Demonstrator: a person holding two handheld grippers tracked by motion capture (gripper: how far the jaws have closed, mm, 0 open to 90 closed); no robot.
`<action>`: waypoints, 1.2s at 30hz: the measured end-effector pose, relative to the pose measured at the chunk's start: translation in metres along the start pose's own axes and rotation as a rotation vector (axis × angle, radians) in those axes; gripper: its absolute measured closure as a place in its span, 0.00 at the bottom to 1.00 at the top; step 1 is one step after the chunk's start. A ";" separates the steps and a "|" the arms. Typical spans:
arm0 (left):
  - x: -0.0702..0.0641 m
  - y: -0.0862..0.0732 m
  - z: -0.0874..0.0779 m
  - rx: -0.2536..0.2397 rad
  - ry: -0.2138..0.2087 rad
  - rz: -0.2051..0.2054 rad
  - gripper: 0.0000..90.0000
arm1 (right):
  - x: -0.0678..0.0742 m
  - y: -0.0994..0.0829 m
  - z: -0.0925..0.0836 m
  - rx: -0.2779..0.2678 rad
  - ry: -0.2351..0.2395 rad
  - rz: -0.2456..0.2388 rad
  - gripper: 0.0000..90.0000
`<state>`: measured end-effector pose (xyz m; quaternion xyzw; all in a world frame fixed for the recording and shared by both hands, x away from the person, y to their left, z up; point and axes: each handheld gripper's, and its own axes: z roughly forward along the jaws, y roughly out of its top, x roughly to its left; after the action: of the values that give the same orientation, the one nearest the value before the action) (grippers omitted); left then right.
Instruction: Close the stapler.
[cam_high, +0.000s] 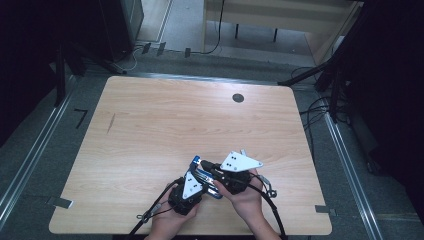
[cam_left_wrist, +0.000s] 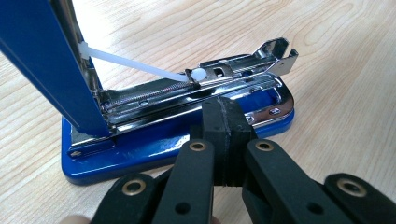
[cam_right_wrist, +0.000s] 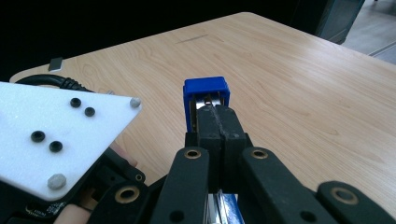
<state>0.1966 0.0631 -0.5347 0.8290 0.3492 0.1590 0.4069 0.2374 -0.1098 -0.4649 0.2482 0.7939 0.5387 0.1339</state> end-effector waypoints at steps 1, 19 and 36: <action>0.000 0.000 0.000 0.000 0.000 0.000 1.00 | 0.000 0.000 0.001 0.001 0.001 0.001 1.00; 0.000 0.000 0.000 -0.001 -0.001 0.003 1.00 | 0.000 0.009 0.015 0.002 0.013 -0.009 1.00; 0.000 0.000 0.000 -0.001 -0.005 0.002 1.00 | 0.000 0.014 0.032 0.028 0.038 -0.011 1.00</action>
<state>0.1968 0.0631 -0.5348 0.8295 0.3475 0.1575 0.4078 0.2562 -0.0807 -0.4642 0.2354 0.8052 0.5313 0.1186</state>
